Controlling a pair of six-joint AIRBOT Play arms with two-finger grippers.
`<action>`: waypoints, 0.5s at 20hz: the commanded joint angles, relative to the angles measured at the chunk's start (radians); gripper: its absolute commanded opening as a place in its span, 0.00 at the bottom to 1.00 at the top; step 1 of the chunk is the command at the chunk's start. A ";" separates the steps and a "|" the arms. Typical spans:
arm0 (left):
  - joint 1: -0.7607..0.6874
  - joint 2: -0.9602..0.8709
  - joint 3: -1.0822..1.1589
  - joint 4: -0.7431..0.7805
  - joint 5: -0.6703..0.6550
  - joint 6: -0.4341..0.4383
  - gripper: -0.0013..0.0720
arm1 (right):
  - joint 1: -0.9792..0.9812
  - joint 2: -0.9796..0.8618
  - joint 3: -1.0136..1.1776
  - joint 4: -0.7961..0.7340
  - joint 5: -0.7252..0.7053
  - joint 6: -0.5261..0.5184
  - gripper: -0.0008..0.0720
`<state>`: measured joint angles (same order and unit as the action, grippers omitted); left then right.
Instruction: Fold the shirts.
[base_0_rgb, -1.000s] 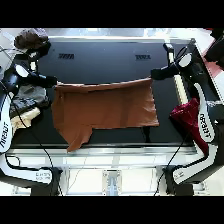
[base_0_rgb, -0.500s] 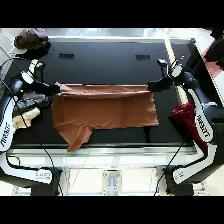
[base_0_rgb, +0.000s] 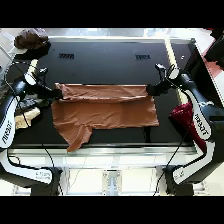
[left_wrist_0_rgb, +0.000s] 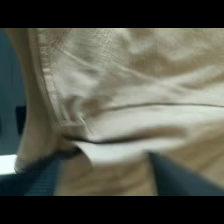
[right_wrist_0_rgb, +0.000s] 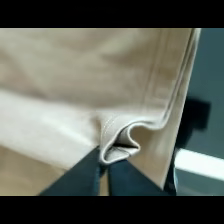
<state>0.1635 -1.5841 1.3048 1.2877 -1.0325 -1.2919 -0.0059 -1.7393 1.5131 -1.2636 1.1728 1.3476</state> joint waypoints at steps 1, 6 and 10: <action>0.019 0.091 0.000 -0.017 -0.078 -0.033 0.92 | -0.022 0.022 0.047 -0.128 0.267 0.045 0.25; 0.064 0.451 -0.043 -0.019 -0.157 -0.032 0.90 | -0.111 0.110 0.053 -0.291 0.509 0.072 0.29; 0.152 0.785 -0.415 -0.017 -0.153 -0.249 0.90 | -0.155 0.208 0.053 -0.244 0.431 0.091 0.29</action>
<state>0.2646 -1.0130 1.0973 1.2705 -1.1751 -1.3922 -0.1337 -1.5898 1.5642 -1.5085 1.6039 1.4227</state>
